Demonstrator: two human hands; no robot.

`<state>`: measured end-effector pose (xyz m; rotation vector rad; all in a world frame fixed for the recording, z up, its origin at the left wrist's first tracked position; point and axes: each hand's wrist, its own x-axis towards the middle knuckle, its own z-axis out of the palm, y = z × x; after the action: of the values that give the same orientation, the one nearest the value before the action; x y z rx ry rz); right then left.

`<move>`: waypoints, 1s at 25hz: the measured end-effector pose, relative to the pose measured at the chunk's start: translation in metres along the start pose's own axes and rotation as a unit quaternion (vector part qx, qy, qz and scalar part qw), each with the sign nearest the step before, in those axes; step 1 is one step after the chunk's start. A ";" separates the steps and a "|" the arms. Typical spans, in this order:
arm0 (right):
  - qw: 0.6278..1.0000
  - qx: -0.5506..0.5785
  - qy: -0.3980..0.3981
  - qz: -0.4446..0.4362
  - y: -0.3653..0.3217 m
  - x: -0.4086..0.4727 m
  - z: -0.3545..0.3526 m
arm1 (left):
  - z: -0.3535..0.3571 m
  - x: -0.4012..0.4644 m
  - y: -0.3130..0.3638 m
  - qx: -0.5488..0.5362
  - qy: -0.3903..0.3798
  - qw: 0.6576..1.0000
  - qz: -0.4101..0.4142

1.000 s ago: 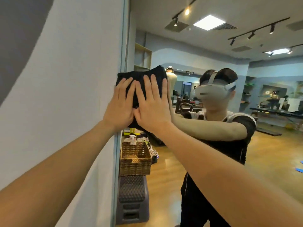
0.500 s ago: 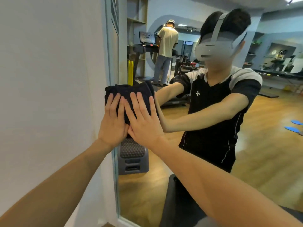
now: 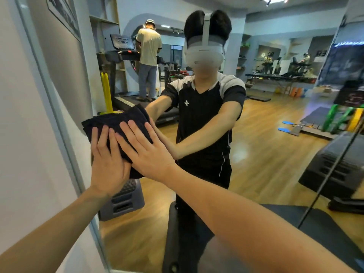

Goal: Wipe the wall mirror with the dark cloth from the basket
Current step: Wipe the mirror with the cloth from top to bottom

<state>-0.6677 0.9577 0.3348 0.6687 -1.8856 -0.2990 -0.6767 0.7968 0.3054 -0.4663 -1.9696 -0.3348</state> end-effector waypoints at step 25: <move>0.964 -0.162 -0.137 0.160 0.277 -0.298 -0.226 | 0.072 0.026 0.441 -0.201 -0.017 0.968 0.147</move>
<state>-0.4648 1.3762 0.3346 0.1005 -2.1063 -0.4954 -0.5398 1.2226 0.3107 -1.0187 -1.8315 -0.5418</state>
